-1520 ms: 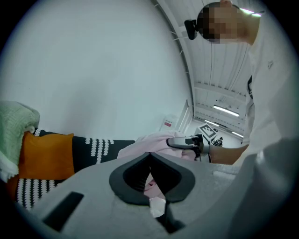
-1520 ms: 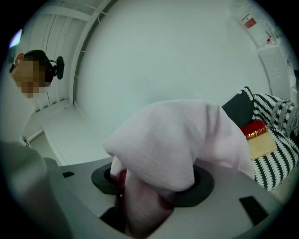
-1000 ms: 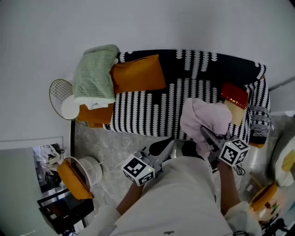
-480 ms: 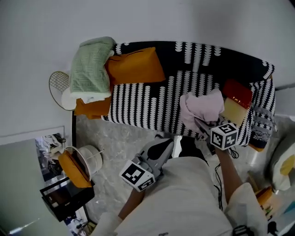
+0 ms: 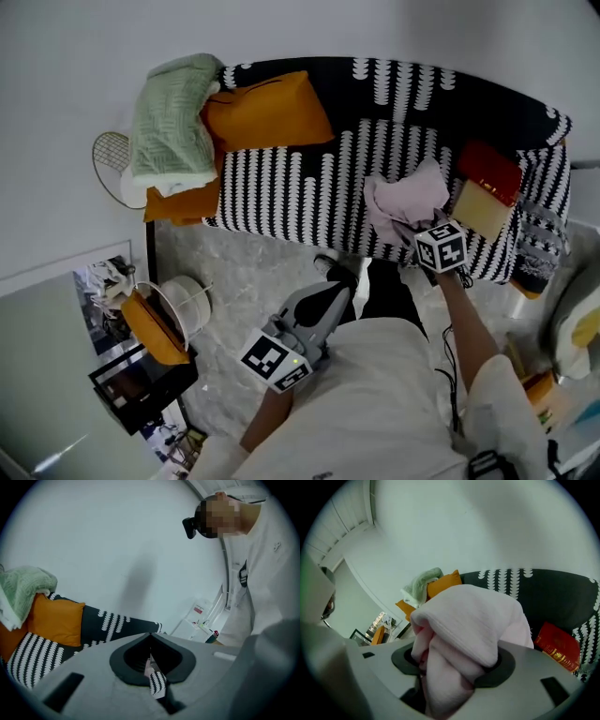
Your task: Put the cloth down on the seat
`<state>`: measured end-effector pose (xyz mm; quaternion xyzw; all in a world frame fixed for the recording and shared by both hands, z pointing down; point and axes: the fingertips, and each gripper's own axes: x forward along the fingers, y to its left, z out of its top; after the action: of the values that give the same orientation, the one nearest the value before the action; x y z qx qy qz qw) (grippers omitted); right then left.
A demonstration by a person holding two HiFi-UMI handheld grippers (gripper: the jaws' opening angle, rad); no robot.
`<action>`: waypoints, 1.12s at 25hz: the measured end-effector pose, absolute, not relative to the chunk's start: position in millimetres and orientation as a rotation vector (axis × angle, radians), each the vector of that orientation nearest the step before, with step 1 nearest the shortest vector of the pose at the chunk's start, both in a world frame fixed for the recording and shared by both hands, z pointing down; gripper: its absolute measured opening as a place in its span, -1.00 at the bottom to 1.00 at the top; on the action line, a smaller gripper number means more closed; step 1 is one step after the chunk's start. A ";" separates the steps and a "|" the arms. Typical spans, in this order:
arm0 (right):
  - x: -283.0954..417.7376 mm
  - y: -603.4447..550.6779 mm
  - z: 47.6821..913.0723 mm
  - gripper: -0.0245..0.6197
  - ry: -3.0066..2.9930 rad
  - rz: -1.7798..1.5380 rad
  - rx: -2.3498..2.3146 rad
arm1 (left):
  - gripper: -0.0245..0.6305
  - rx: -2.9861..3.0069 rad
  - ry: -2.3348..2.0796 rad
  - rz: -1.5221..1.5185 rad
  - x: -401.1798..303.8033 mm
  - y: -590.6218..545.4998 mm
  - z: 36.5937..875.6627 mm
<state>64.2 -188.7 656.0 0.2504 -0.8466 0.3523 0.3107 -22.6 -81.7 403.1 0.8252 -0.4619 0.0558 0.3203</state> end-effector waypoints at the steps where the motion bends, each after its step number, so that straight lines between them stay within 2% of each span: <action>1: 63.2 -189.9 665.1 -0.12 -2.223 0.921 0.654 | -0.89 2.163 -1.208 0.151 -21.7 -82.6 405.6; 9: 62.3 -203.5 735.6 -0.11 -2.105 0.766 0.638 | -0.89 2.105 -1.159 0.162 -12.9 -89.0 428.1; 21: 75.5 -232.1 828.9 -0.04 -1.927 0.706 0.654 | -0.89 1.993 -1.181 0.285 -28.4 -86.6 469.6; 28: 82.6 -240.7 870.7 -0.01 -1.862 0.663 0.677 | -0.89 1.948 -1.138 0.285 -9.1 -86.7 490.8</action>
<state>82.6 -240.7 870.7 0.2804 -0.7706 0.2746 0.5022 -9.1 -86.7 490.8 0.7774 -0.4542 0.1137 0.4201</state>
